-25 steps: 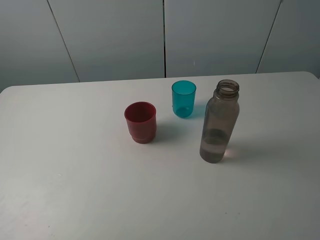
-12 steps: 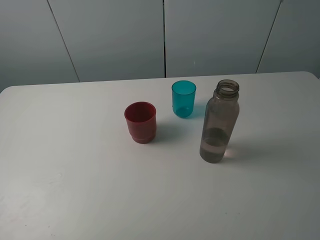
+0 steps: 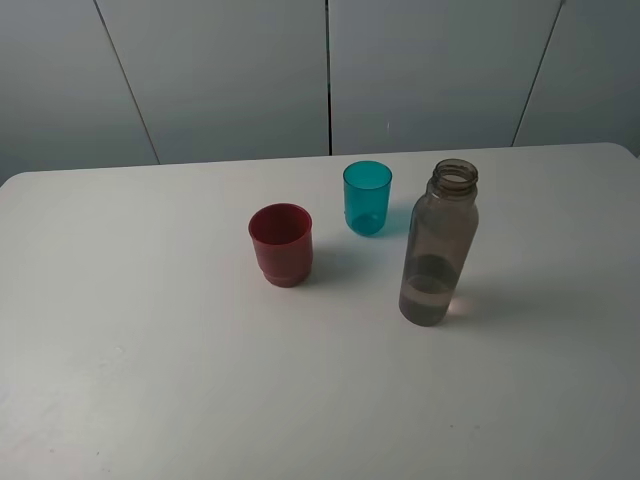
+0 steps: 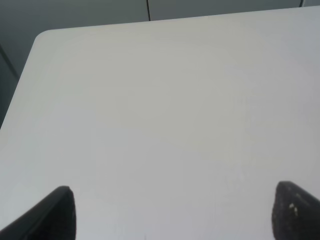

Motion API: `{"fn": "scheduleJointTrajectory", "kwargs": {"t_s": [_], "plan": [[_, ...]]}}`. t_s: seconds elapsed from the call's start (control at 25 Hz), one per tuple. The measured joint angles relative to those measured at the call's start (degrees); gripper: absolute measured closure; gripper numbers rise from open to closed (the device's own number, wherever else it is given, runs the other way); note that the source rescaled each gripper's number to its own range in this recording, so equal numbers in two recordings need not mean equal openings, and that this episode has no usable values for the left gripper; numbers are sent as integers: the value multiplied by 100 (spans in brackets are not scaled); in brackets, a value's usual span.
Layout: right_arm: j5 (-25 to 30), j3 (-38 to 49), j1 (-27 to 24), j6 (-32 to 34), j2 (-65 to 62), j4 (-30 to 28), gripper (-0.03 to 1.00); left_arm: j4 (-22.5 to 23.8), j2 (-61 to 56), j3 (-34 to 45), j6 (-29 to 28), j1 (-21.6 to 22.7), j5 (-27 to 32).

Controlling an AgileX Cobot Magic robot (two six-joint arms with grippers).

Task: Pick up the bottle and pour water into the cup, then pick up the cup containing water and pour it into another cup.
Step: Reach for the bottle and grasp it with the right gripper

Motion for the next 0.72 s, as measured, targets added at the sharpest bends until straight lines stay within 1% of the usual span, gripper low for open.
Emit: {"fn": "scheduleJointTrajectory", "kwargs": {"t_s": [0.72], "plan": [[0, 0, 0, 0, 0, 0, -3, 0, 0, 0, 0, 0, 0]]}}
